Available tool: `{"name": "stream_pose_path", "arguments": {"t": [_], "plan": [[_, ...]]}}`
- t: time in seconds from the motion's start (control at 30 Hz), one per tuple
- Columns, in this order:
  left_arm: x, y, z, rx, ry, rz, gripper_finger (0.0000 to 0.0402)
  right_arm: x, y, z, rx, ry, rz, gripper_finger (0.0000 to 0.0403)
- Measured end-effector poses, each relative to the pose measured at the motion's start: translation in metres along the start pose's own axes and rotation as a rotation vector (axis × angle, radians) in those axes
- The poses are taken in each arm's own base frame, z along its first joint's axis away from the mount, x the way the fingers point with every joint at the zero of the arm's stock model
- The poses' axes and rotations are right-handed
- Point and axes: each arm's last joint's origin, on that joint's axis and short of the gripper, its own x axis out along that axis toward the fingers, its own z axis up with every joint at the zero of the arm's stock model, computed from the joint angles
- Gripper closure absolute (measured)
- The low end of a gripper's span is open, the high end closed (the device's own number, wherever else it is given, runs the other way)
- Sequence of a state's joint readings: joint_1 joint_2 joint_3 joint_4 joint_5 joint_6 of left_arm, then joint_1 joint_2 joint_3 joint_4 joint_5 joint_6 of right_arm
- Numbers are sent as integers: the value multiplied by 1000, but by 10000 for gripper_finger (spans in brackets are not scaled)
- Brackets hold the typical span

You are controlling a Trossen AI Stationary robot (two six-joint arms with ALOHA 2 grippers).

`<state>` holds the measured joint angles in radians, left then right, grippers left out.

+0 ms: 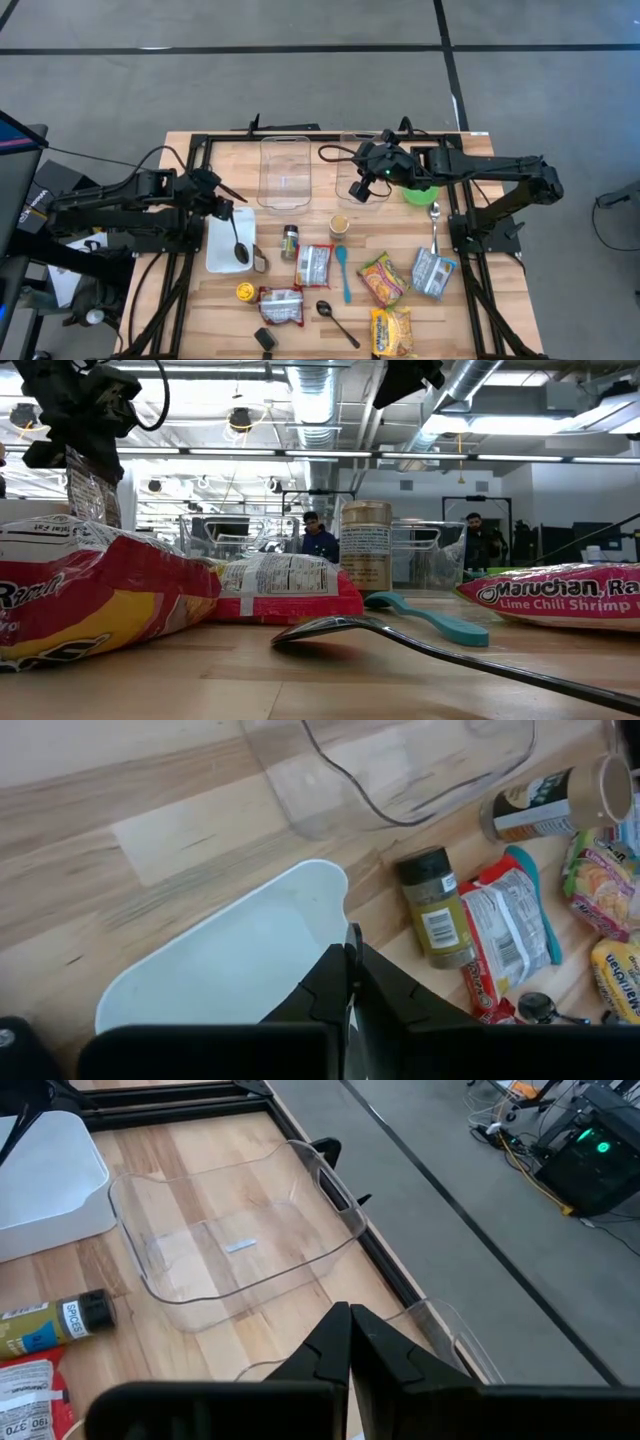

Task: Pick & Place Food Item
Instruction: Put the top black spoon into the white bin

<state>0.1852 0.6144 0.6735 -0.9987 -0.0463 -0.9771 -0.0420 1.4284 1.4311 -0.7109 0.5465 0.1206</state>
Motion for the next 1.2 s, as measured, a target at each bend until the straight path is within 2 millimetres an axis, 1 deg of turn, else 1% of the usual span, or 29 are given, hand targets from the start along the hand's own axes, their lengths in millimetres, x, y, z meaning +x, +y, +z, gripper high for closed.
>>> {"name": "stream_pose_path", "arguments": {"t": [0.17, 0.37, 0.5, 0.9, 1.2], "plan": [[2, 1, -1, 0, 4, 7, 398, 0, 0, 0, 0, 0, 0, 400], [18, 6, -6, -8, 17, -19, 396, 0, 0, 0, 0, 0, 0, 400], [24, 9, -8, -2, 27, -10, 398, 0, 0, 0, 0, 0, 0, 400], [26, 10, -9, 8, 30, -7, 394, 0, 0, 0, 2, 1, 0, 400], [26, 11, -10, 12, 47, 8, 368, 0, 0, 0, 2, 1, 0, 400]]}}
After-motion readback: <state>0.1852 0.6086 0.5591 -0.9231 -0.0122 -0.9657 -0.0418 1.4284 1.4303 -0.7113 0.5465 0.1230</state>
